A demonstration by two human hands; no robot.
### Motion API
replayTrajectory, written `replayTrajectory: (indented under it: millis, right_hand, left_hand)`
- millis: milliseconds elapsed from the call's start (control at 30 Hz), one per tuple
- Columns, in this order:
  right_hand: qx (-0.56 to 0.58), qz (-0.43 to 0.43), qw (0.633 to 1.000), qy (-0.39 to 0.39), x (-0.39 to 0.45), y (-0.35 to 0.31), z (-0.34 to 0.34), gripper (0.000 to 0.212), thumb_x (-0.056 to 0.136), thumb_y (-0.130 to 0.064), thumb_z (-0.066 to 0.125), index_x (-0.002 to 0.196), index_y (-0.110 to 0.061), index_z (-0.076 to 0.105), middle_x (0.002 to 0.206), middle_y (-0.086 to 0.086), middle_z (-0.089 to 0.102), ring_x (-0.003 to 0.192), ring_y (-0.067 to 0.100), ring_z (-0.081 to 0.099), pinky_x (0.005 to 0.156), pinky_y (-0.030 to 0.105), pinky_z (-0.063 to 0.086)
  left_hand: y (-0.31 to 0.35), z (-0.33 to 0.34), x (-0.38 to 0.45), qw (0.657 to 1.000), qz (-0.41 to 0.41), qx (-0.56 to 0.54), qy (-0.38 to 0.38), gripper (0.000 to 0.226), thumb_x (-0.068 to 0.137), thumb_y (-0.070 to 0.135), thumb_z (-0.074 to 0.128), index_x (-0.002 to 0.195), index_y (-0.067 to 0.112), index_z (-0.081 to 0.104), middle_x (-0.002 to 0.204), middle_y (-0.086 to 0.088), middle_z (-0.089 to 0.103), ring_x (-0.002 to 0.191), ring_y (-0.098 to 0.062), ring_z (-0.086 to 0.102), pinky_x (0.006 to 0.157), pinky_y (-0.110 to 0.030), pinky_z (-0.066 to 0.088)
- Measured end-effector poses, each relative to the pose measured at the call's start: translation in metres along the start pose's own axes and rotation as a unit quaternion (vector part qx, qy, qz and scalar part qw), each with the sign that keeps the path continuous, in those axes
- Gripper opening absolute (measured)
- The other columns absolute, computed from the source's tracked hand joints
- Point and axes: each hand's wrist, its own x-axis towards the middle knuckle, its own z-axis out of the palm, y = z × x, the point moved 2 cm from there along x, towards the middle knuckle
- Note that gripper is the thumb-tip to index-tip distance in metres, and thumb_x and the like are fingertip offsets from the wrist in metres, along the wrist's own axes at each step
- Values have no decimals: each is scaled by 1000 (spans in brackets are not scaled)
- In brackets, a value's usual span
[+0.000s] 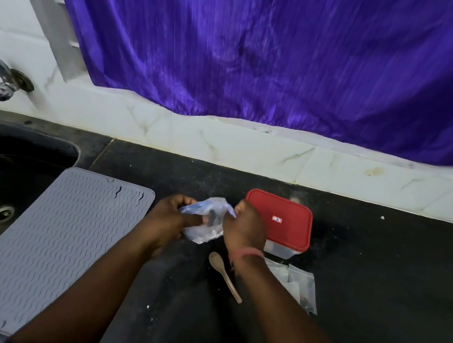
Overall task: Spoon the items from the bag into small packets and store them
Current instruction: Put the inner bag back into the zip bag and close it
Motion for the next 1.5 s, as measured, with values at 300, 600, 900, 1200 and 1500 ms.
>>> replayTrajectory:
  millis: [300,600,900,1200,1500]
  right_hand:
    - [-24,-23,999,40,-1,-13,1,15,85,-21,62,80,-23,49,81,3,67,80,30,66,61,32,44]
    - [77,-253,964,27,-11,-28,5,26,89,-21,65,80,-26,41,71,-7,49,65,9,49,57,30,42]
    - [233,-115,955,147,33,3,-36,44,87,-16,62,65,-21,25,55,-2,27,52,5,42,51,37,35]
    - [194,-210,955,74,29,-4,-24,38,68,1,47,66,-30,25,61,1,36,61,15,42,54,44,38]
    - [327,-13,940,96,40,15,-44,39,78,15,64,90,-21,57,89,4,65,81,22,63,71,32,52]
  left_hand:
    - [7,-16,-4,925,115,216,290,20,87,8,66,74,22,60,77,1,65,74,-21,66,59,-26,45]
    - [22,-7,-9,838,306,307,332,35,74,-11,57,98,14,63,103,-7,56,87,-28,57,68,-37,50]
    - [19,15,-27,948,265,-148,93,30,93,41,63,109,17,67,97,-3,67,78,-20,65,66,-36,53]
    - [27,-12,34,990,-62,-104,-66,25,94,14,69,112,-3,73,110,-25,74,85,-29,75,77,-36,61]
    - [21,-32,42,965,80,89,234,58,101,47,53,77,-5,64,70,-26,62,66,-22,55,61,-32,39]
